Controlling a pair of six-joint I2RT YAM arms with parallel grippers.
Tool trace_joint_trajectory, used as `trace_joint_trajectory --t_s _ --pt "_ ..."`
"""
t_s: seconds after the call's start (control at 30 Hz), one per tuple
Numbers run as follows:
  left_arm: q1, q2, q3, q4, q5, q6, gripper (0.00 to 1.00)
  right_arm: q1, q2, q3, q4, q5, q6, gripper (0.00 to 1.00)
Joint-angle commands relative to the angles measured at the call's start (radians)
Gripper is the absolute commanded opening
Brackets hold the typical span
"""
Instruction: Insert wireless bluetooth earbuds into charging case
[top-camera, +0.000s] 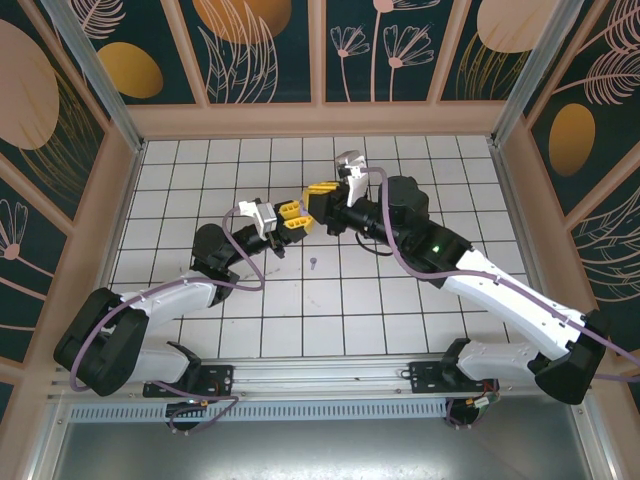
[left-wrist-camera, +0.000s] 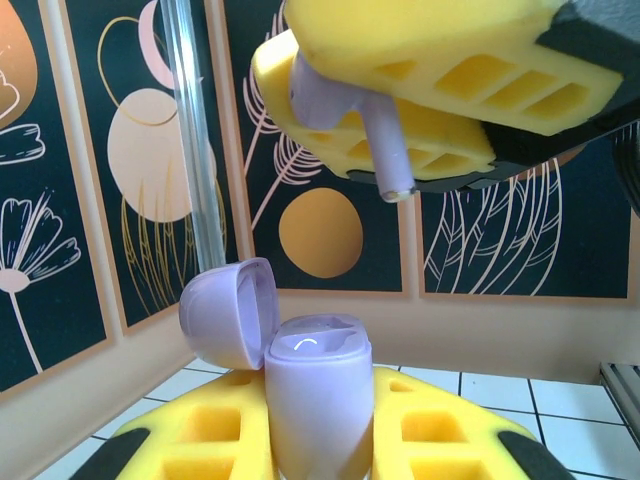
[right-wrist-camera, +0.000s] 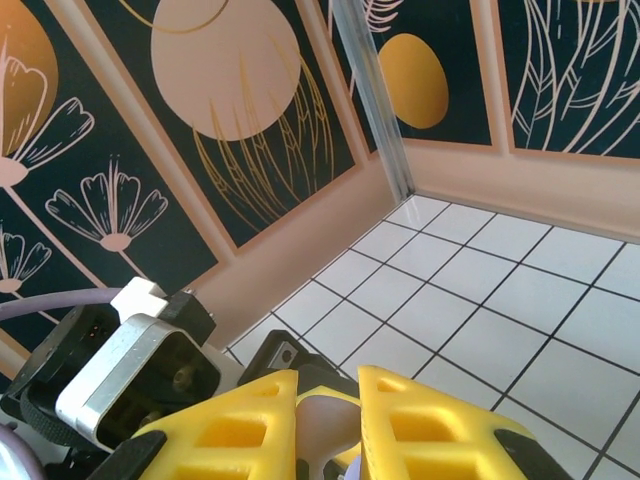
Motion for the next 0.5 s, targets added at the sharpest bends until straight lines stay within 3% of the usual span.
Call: trace_joint_trajectory --t_s 0.0,0.47 --pt "-0.008 -0.027 0.028 0.045 0.022 -0.008 0.0 -0.012 -0.019 -0.019 0.046 0.028 0.013 0.18" --pt "-0.008 -0.032 0.044 0.029 0.022 -0.009 0.0 -0.026 -0.012 -0.073 0.05 0.018 0.031 0.18"
